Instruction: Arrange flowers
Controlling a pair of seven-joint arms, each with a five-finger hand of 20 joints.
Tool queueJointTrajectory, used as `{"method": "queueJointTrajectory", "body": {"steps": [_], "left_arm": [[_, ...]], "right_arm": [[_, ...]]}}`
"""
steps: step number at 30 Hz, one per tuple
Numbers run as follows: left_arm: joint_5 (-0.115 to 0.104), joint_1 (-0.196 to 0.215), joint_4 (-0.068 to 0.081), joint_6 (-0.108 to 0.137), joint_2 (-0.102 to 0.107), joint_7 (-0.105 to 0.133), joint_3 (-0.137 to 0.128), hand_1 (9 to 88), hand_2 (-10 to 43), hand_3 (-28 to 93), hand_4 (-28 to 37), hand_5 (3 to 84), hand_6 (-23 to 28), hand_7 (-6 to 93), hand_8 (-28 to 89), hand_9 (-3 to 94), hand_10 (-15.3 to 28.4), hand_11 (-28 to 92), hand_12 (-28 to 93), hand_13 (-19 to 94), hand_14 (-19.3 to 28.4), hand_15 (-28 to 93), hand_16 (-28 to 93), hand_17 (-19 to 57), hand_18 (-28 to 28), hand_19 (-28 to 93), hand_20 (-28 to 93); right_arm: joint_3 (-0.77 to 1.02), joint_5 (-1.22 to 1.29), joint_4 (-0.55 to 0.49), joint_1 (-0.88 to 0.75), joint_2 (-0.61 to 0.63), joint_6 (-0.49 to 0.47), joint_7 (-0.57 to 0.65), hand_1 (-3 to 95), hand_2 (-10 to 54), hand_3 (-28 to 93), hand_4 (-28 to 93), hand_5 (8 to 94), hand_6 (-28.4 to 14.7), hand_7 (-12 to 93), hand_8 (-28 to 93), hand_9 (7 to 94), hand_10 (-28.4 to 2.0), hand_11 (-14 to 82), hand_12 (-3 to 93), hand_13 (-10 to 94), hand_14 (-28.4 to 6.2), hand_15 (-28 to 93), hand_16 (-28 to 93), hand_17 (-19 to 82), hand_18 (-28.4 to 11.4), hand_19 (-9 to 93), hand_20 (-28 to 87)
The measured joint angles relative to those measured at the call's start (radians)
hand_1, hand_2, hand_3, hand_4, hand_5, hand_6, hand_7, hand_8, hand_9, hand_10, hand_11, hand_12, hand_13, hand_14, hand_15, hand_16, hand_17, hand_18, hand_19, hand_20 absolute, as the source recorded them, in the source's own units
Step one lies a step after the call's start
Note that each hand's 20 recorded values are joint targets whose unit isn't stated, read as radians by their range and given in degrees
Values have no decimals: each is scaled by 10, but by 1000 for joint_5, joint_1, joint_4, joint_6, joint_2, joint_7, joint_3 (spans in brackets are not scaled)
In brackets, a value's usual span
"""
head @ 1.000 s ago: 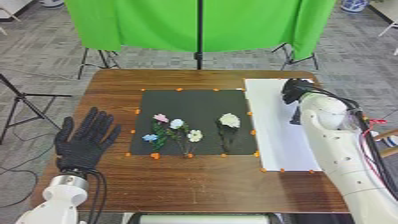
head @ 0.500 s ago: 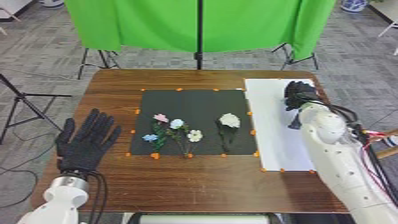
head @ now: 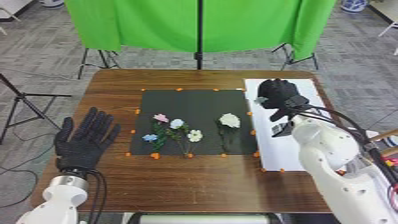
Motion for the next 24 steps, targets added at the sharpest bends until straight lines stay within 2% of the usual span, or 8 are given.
{"method": "queueJointTrajectory", "body": {"steps": [6, 10, 17, 24], "left_arm": [[-10, -4, -1, 0, -2, 5, -1, 245, 127, 726, -283, 444, 84, 137, -82, 408, 154, 224, 148, 302, 153, 384, -30, -36, 148, 291, 176], [-19, -4, -2, 1, -3, 7, -4, 243, 141, 721, -283, 443, 84, 137, -83, 410, 155, 224, 147, 302, 153, 386, -31, -36, 149, 294, 177], [-22, -4, -2, 1, -10, 23, -25, 244, 138, 724, -283, 444, 84, 137, -83, 412, 155, 225, 149, 304, 154, 388, -30, -38, 150, 298, 179], [-27, -1, -5, 4, -12, 27, -27, 246, 140, 718, -283, 446, 84, 138, -83, 413, 156, 223, 150, 305, 156, 388, -30, -40, 152, 303, 179]], "right_arm": [[5, 2, -95, -110, -23, -53, -10, 613, -95, 713, -273, 654, -6, 449, 67, 763, -103, 154, 464, 683, -48, 423, 450, 414, -169, 710, 314], [-33, 1, -91, -137, -27, -55, 3, 637, -95, 713, -279, 656, -4, 438, 56, 762, -101, 145, 459, 681, -46, 422, 452, 397, -168, 757, 303], [-85, -36, -84, -137, -24, -64, 10, 636, -95, 710, -282, 657, -6, 432, 55, 758, -103, 142, 457, 678, -48, 421, 452, 396, -175, 755, 297], [-72, -52, -92, -151, -22, -82, 35, 611, -95, 680, -282, 627, -18, 428, 65, 720, -118, 145, 454, 646, -59, 429, 438, 385, -183, 747, 319]]}}
